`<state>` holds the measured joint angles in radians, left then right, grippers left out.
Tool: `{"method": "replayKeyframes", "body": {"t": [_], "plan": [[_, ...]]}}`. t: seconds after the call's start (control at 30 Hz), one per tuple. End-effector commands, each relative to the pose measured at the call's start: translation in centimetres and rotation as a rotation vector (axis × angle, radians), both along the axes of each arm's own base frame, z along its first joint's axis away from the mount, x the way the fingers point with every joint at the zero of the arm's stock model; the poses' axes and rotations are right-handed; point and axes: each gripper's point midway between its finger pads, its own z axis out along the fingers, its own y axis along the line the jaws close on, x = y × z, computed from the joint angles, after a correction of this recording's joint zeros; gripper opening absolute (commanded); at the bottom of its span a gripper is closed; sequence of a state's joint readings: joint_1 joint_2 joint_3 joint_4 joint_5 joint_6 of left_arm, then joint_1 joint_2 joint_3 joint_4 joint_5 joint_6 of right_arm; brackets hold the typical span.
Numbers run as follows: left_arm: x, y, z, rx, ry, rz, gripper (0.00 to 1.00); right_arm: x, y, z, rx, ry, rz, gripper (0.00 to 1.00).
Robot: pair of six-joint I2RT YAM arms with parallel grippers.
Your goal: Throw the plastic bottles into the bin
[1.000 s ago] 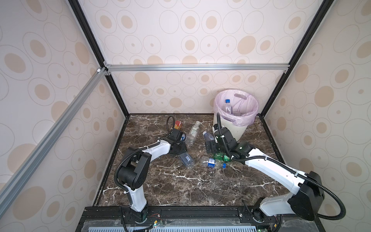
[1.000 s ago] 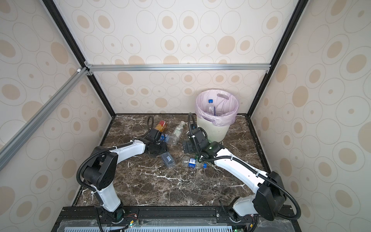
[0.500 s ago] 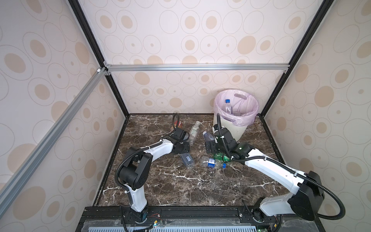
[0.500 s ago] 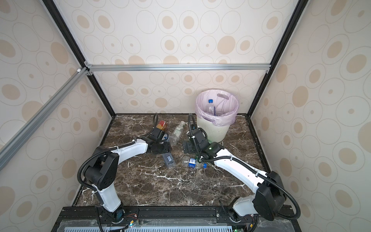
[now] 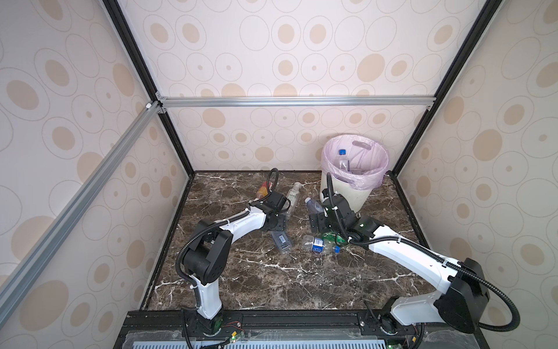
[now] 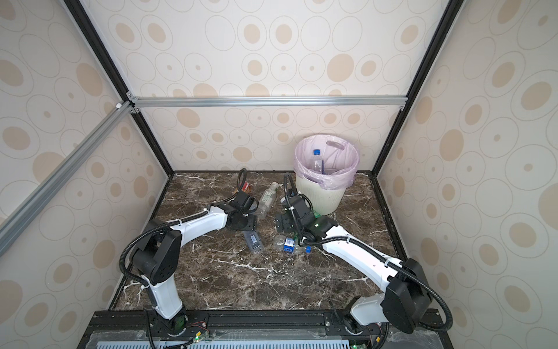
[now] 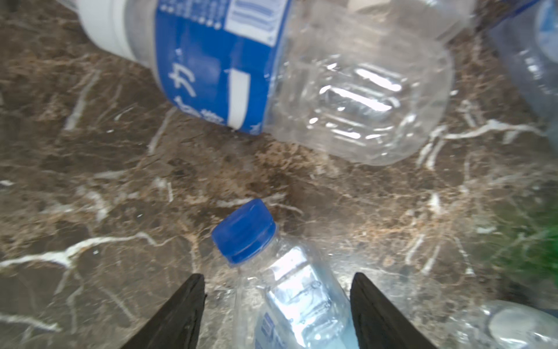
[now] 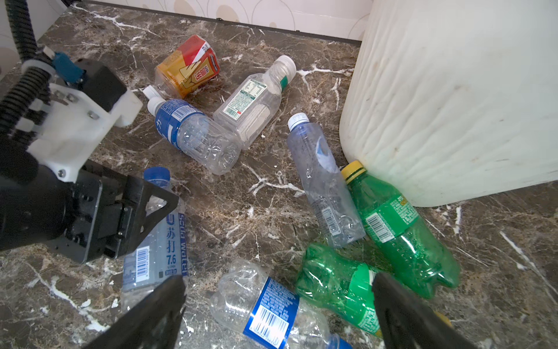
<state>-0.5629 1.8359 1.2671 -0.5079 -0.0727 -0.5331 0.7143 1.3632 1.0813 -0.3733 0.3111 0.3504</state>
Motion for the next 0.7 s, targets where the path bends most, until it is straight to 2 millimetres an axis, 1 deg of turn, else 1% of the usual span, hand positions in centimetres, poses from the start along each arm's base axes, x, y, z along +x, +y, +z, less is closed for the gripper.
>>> {"method": "replayKeyframes", "body": {"t": [0.0,0.2,0.27,0.47,0.57,0.67], "plan": [[-0.4,0.9,0.6,0.047,0.002,0.027,0.77,-0.4,0.0,0.1,0.005,-0.010,0.002,1.00],[-1.4,0.0,-0.9,-0.037,0.063,0.072,0.78,-0.3,0.2,0.2,0.013,-0.008,0.005,1.00],[-1.7,0.0,-1.1,-0.041,0.076,0.079,0.78,-0.3,0.2,0.3,0.013,-0.010,0.005,1.00],[-2.5,1.0,-0.9,-0.023,0.080,0.129,0.79,-0.5,-0.2,0.0,0.007,-0.014,0.000,1.00],[-3.0,0.9,-0.9,-0.069,0.089,0.169,0.80,-0.5,-0.1,-0.2,0.011,-0.009,0.001,1.00],[-3.7,0.4,-1.6,-0.124,0.134,0.205,0.80,-0.6,0.0,-0.3,0.016,-0.006,0.003,1.00]]}}
